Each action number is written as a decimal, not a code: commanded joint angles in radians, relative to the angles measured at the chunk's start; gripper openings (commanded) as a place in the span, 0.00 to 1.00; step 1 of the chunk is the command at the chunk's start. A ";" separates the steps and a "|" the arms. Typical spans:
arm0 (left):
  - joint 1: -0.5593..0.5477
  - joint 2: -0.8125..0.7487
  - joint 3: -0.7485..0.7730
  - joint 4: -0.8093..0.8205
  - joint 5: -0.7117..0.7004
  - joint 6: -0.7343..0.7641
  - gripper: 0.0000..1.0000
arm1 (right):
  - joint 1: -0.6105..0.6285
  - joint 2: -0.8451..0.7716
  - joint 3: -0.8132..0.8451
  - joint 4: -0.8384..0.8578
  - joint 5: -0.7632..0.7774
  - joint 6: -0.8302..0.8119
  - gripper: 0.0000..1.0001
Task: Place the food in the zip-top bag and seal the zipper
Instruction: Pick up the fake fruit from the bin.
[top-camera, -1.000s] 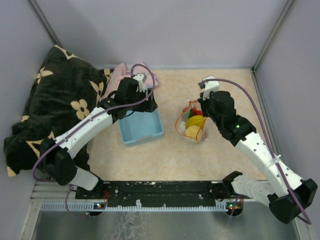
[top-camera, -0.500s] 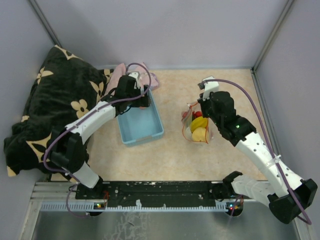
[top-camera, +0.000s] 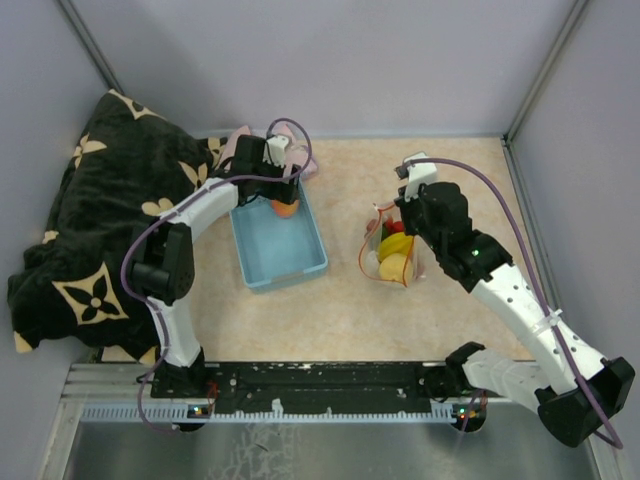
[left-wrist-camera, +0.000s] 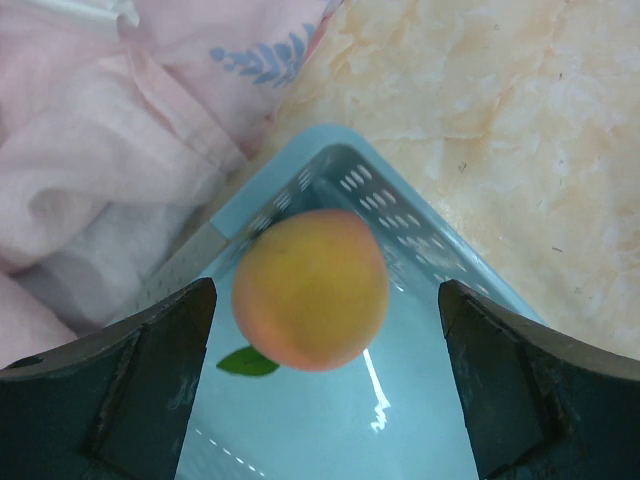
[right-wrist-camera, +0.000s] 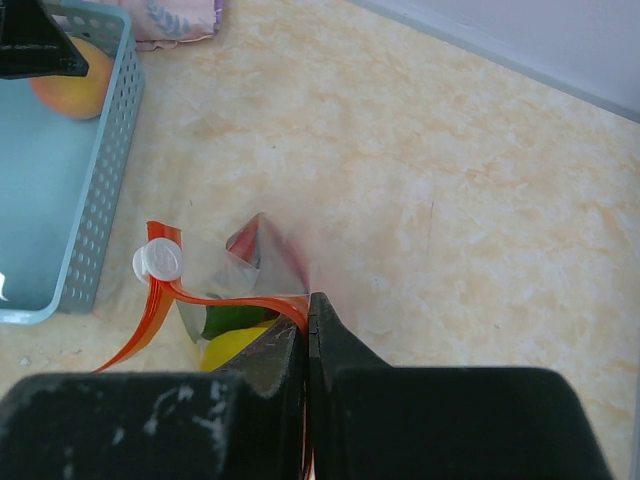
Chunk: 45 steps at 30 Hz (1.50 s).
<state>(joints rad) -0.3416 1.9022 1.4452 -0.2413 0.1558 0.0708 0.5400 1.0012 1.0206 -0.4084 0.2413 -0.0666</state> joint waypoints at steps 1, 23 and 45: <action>0.009 0.081 0.102 -0.071 0.104 0.116 0.98 | -0.012 -0.023 0.018 0.080 0.004 0.005 0.00; 0.011 0.233 0.193 -0.199 0.208 0.104 0.80 | -0.011 -0.012 0.010 0.084 -0.005 0.010 0.00; 0.003 -0.166 -0.146 -0.037 0.260 -0.257 0.57 | -0.011 -0.008 0.047 0.029 -0.067 0.060 0.00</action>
<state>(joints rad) -0.3378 1.8561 1.3808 -0.3828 0.3878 -0.0433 0.5400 1.0031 1.0206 -0.4213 0.1928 -0.0250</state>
